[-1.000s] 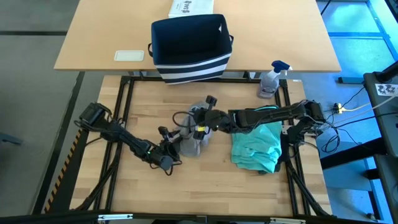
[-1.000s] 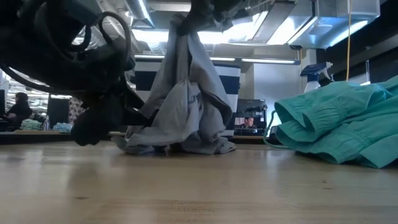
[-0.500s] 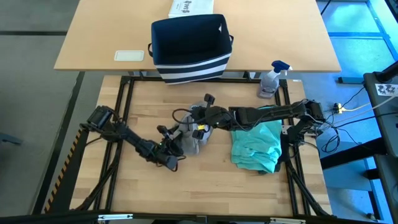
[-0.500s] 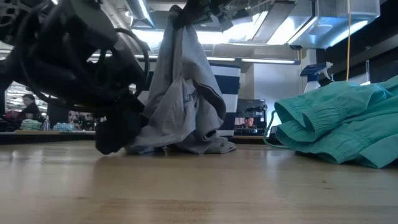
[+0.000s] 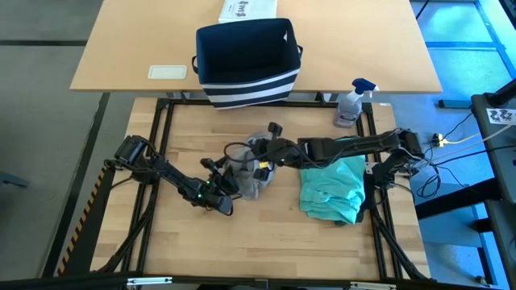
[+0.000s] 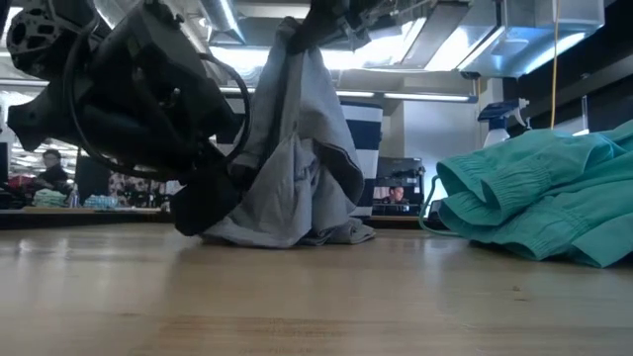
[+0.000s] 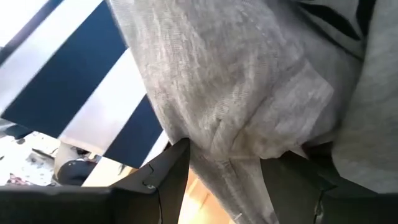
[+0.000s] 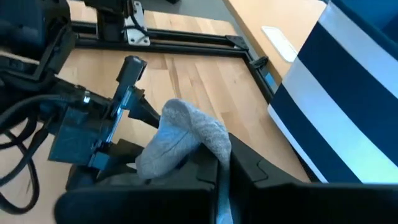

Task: Fold Laundry from Bin

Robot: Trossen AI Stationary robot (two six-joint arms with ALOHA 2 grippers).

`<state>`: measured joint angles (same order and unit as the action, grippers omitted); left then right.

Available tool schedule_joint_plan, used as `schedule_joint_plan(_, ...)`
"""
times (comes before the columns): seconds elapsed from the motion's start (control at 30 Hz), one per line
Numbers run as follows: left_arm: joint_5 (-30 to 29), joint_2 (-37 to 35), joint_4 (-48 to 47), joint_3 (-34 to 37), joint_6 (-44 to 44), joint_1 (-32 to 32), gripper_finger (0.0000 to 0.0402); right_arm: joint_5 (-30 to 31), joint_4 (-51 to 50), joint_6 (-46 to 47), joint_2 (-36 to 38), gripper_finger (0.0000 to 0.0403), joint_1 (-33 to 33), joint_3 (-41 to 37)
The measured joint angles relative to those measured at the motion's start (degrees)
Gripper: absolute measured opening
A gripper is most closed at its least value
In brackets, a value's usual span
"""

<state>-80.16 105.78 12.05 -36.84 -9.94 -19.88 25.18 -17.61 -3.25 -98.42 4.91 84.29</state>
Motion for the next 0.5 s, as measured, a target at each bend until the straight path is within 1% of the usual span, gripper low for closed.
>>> schedule_joint_plan(0.1,-1.52,0.0,-0.36,0.02,0.13,-0.3,0.0179,-0.05,-1.93,0.57,0.83,0.0012,0.0,0.02)
schedule_joint_plan(0.17,-2.78,0.0,-1.0,0.02,0.99,-0.57,0.0158,-0.04,-2.22,1.31,1.15,0.0012,0.0,0.06)
schedule_joint_plan(0.23,-3.54,0.0,-1.11,0.02,2.28,-0.76,0.0123,-0.09,-4.29,1.47,1.89,0.0012,0.0,-0.02)
schedule_joint_plan(0.37,-1.99,-0.13,-1.11,0.02,3.01,-0.3,0.0025,-0.14,-5.06,1.47,2.72,0.0012,0.0,0.02)
schedule_joint_plan(0.4,-1.25,-0.2,-1.04,0.0,2.98,-0.16,0.0014,-0.32,-4.98,1.38,2.81,0.0012,0.0,0.02)
schedule_joint_plan(0.5,-1.67,-0.87,-1.01,-0.16,4.79,-0.38,0.0006,-0.97,-8.01,0.49,3.69,0.0012,0.0,0.02)
